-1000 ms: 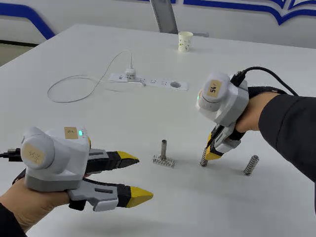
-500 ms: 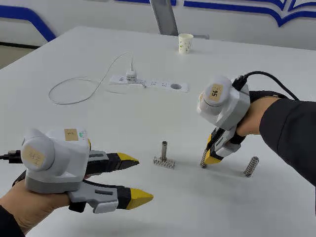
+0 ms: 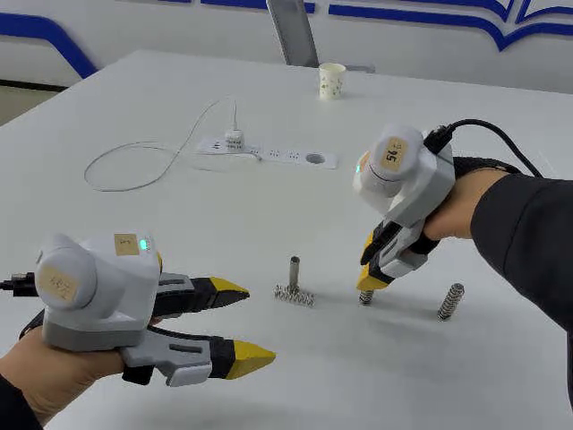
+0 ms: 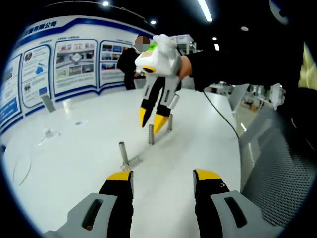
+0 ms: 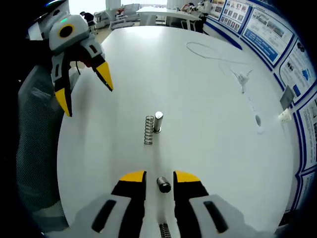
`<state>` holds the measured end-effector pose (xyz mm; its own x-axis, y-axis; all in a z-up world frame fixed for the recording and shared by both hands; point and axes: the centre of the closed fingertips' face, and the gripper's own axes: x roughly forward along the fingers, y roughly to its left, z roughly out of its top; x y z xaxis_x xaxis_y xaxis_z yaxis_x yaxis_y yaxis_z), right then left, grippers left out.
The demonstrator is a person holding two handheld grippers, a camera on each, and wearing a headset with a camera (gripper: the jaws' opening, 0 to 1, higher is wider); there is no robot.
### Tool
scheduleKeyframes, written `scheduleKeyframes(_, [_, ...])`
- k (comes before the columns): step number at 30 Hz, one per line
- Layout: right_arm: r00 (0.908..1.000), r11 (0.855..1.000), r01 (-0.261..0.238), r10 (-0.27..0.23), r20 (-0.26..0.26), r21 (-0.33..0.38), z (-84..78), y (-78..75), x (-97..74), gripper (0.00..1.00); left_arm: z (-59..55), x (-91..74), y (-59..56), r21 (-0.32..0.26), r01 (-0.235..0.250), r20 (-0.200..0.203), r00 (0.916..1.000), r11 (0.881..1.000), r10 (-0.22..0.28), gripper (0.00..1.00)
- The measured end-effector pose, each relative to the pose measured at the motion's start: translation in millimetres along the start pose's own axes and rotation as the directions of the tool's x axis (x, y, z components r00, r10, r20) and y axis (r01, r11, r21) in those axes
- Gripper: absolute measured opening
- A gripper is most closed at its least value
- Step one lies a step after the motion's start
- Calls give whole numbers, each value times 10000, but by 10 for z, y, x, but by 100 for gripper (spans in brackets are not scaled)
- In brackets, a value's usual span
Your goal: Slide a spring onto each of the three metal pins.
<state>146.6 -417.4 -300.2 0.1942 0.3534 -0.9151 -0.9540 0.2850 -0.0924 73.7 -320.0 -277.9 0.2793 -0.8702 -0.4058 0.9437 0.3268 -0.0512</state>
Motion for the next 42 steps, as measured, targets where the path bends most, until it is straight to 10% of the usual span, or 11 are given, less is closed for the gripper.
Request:
scheduleKeyframes(17, [9968, 9993, -318, 302, 740, 206, 281, 151, 365, 18, -12, -32, 23, -31, -119, -6, 9999, 9999, 119, 48])
scheduleKeyframes(42, [9963, 9981, -284, 239, 820, 541, 278, 142, 692, 12, -49, -70, 57, -114, -232, -95, 9997, 9997, 231, 47])
